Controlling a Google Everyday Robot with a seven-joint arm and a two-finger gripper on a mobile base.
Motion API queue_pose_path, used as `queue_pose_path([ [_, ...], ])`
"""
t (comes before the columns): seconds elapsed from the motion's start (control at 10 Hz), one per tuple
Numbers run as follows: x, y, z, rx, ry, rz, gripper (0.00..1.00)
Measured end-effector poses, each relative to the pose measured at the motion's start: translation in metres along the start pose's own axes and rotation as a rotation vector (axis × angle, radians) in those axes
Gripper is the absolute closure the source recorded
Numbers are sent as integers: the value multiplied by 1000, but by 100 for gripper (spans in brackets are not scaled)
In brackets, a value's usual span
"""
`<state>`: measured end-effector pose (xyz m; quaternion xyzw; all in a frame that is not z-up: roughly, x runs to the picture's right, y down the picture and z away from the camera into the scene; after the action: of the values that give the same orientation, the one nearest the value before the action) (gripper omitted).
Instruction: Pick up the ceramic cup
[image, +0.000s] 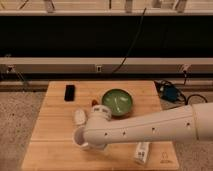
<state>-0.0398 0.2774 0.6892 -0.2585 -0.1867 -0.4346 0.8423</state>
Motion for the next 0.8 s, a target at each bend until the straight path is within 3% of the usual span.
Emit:
queue_pose_path([
  [0.4, -4, -2, 5, 51, -10, -11, 92],
  [0.6, -9, -4, 3, 74, -7, -28, 100],
  [0.8, -1, -6, -2, 70, -11, -26, 100],
])
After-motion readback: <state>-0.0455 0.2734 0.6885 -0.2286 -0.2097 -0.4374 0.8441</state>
